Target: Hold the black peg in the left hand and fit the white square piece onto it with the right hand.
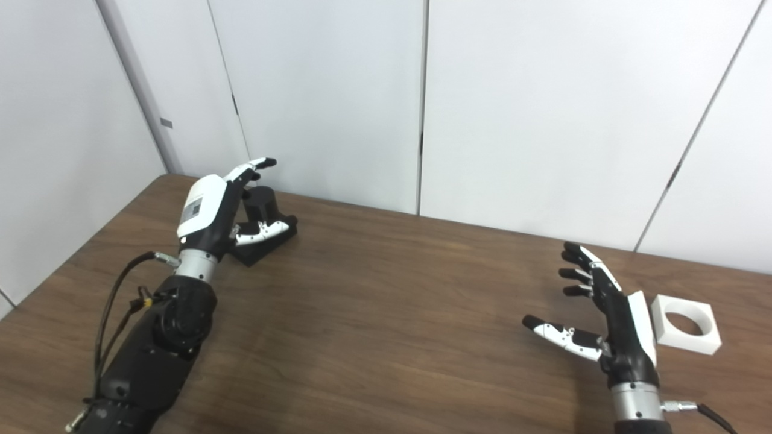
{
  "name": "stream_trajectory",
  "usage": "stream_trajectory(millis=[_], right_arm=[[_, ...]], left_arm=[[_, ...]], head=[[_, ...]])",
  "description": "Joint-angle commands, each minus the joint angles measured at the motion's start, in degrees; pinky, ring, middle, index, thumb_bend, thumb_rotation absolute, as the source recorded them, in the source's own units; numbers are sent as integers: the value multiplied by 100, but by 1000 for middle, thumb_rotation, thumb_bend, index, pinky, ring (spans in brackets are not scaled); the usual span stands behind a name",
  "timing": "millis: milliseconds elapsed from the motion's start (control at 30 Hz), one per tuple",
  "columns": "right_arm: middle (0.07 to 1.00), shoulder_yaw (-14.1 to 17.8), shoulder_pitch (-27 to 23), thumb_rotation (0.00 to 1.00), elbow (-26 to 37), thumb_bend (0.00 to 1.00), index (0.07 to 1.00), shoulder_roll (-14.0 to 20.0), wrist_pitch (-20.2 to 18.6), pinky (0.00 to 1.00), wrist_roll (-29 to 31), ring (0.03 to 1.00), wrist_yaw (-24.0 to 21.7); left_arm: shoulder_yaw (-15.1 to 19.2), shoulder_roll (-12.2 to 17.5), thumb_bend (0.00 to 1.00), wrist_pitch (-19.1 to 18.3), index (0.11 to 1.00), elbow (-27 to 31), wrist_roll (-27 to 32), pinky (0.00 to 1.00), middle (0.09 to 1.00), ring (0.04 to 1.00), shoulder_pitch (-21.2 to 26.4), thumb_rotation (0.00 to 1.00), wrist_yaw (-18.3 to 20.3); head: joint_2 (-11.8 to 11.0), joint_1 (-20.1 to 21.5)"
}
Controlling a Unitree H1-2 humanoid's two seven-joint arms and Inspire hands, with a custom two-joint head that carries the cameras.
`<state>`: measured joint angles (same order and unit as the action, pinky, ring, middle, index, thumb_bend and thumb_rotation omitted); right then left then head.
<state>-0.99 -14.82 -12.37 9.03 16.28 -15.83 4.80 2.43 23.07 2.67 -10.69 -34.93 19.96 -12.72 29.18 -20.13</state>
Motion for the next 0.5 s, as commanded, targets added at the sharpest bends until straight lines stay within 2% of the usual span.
stream_trajectory(millis=[0,133,300,467], right_arm=[[825,34,-186,76,195,644,838,78,74,643,44,750,14],[834,44,-179,76,160,644,840,75,113,653,79,765,12],[831,41,-173,69,156,643,839,81,123,650,75,763,12],[831,41,-169,91,137,641,841,92,114,651,84,764,1]], left_arm=[[102,241,807,141,854,-100,24,714,883,847,315,331,-232],[135,319,860,-134,861,-235,-137,719,877,854,383,395,-323],[113,458,877,-80,861,-548,-238,746,865,854,478,446,-634],[124,497,941,-721,886,-563,-432,783,894,904,544,492,-609]], head=[[0,-6],[19,-25],[19,-25],[19,-47]])
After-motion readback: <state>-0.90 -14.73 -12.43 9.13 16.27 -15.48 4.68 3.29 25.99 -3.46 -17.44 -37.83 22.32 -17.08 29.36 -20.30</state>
